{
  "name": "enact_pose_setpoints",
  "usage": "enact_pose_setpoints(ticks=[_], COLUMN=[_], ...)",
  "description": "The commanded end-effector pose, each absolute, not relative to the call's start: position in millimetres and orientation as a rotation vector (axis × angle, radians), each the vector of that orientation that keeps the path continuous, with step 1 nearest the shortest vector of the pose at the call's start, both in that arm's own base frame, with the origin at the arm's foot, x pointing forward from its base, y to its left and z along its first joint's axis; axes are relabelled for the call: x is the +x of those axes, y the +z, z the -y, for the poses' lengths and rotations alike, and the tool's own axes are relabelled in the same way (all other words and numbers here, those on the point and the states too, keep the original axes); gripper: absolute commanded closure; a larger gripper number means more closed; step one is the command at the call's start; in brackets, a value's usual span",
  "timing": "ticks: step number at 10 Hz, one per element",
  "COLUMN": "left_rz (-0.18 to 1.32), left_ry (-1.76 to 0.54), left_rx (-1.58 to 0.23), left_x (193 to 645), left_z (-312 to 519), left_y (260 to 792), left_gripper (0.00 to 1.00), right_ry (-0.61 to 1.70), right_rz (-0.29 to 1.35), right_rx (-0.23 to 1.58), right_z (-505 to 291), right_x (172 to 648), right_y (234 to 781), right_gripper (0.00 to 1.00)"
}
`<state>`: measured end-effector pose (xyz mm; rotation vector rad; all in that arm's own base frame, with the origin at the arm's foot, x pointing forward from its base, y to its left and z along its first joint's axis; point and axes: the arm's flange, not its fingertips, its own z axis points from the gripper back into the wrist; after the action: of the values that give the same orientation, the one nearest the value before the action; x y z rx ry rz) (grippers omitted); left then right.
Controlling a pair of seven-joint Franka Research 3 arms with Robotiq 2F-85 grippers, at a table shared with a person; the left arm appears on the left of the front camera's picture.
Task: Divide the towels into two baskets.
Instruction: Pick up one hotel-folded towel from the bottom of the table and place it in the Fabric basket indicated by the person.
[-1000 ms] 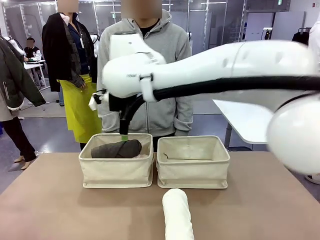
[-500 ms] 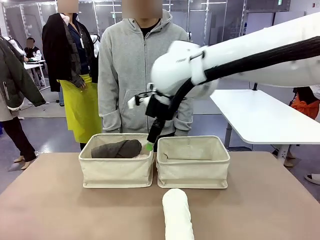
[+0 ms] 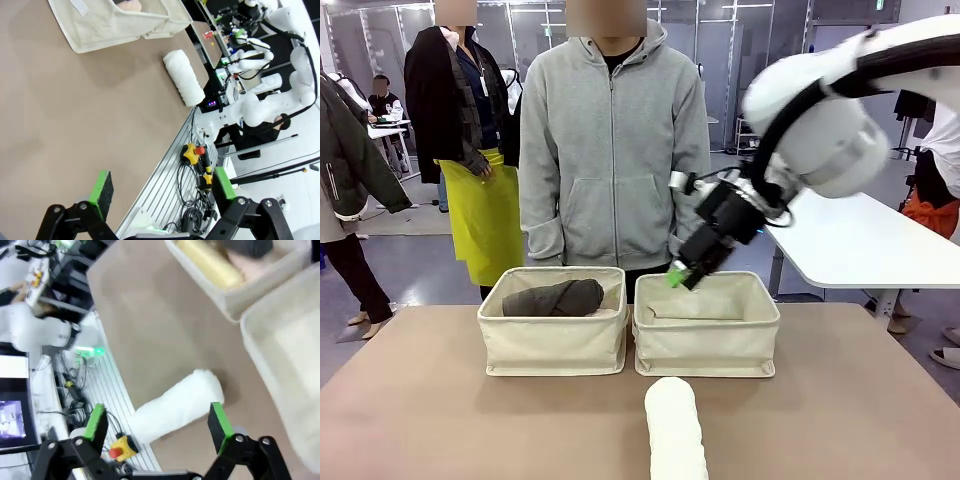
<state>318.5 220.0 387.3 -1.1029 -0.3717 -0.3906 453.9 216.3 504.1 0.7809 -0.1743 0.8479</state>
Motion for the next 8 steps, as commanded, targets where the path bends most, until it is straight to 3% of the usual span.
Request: enact_pose_setpoints(ticks=[1, 5, 8], left_rz=[0.369, 0.369, 0.369], left_ry=[-0.391, -0.391, -0.391], left_rx=[-1.098, -1.098, -1.098], left_x=[315.3, 315.3, 315.3], left_z=[-222.3, -222.3, -222.3], left_y=[390.9, 390.9, 390.9], left_gripper=[0.00, 0.00, 0.00], right_ry=[0.721, 0.424, 0.223], right_rz=[0.231, 0.363, 0.431], right_rx=[0.847, 1.060, 1.154], right_z=[-161.7, -49.1, 6.4], right_x=[411.2, 332.7, 239.4], right_y=[487.7, 444.2, 406.1], right_gripper=[0.00, 0.00, 0.00])
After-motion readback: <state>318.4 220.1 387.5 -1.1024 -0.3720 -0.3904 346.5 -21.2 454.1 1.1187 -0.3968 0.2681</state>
